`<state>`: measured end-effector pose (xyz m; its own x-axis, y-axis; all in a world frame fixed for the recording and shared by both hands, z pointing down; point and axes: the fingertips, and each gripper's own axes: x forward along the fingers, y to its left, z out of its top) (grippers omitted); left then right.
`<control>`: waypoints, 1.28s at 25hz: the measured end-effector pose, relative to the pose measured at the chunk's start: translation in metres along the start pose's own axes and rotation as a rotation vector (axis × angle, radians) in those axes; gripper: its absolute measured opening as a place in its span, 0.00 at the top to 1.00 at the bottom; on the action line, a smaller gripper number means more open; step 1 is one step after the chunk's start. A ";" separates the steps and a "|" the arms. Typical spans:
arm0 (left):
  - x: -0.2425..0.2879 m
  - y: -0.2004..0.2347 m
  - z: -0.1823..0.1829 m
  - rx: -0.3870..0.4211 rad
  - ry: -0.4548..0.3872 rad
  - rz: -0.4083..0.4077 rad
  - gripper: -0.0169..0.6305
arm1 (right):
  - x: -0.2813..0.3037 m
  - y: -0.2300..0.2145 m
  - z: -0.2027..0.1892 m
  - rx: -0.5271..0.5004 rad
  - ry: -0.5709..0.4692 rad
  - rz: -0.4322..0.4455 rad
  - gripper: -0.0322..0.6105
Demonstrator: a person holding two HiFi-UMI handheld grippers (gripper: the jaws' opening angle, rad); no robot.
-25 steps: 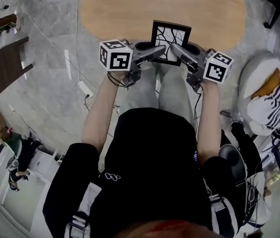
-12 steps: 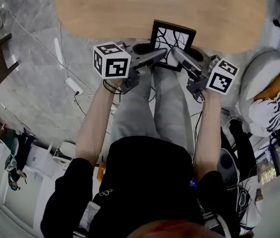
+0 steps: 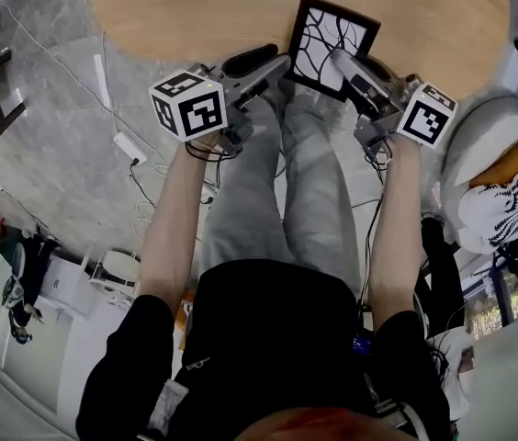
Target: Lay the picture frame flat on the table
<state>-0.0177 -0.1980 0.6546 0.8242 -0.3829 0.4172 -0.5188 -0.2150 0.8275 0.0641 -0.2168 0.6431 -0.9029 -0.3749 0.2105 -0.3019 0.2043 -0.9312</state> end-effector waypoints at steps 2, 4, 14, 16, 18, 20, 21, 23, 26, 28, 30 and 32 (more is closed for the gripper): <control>-0.004 0.021 0.012 0.005 -0.052 0.066 0.77 | 0.012 -0.031 0.010 -0.018 0.037 -0.074 0.91; -0.009 0.031 0.018 0.006 -0.096 0.099 0.82 | 0.019 -0.058 0.014 -0.028 0.073 -0.147 0.91; -0.012 0.046 0.009 0.008 -0.084 0.186 0.96 | 0.056 -0.114 0.034 0.005 0.072 -0.279 0.91; -0.009 0.045 0.007 0.025 -0.062 0.201 0.96 | 0.058 -0.120 0.034 0.017 0.070 -0.288 0.91; -0.007 0.043 0.006 0.040 -0.048 0.210 0.96 | 0.058 -0.123 0.035 0.029 0.060 -0.288 0.91; -0.006 0.042 0.006 0.050 -0.039 0.215 0.96 | 0.057 -0.127 0.035 0.042 0.051 -0.299 0.91; -0.006 0.042 0.006 0.053 -0.035 0.217 0.96 | 0.057 -0.130 0.035 0.046 0.049 -0.315 0.91; -0.005 0.043 0.007 0.055 -0.029 0.222 0.96 | 0.056 -0.137 0.034 0.049 0.054 -0.350 0.91; -0.004 0.043 0.008 0.055 -0.019 0.214 0.96 | 0.056 -0.144 0.032 0.035 0.080 -0.385 0.88; -0.002 0.041 0.008 0.057 -0.011 0.198 0.96 | 0.054 -0.149 0.032 -0.004 0.103 -0.433 0.84; -0.001 0.041 0.006 0.057 -0.007 0.190 0.96 | 0.052 -0.156 0.032 -0.049 0.121 -0.497 0.78; 0.001 0.040 0.004 0.057 -0.004 0.185 0.96 | 0.049 -0.161 0.033 -0.093 0.129 -0.559 0.73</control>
<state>-0.0384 -0.2108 0.6863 0.7124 -0.4242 0.5590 -0.6738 -0.1911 0.7137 0.0784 -0.2979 0.7937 -0.6265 -0.3368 0.7029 -0.7642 0.0880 -0.6390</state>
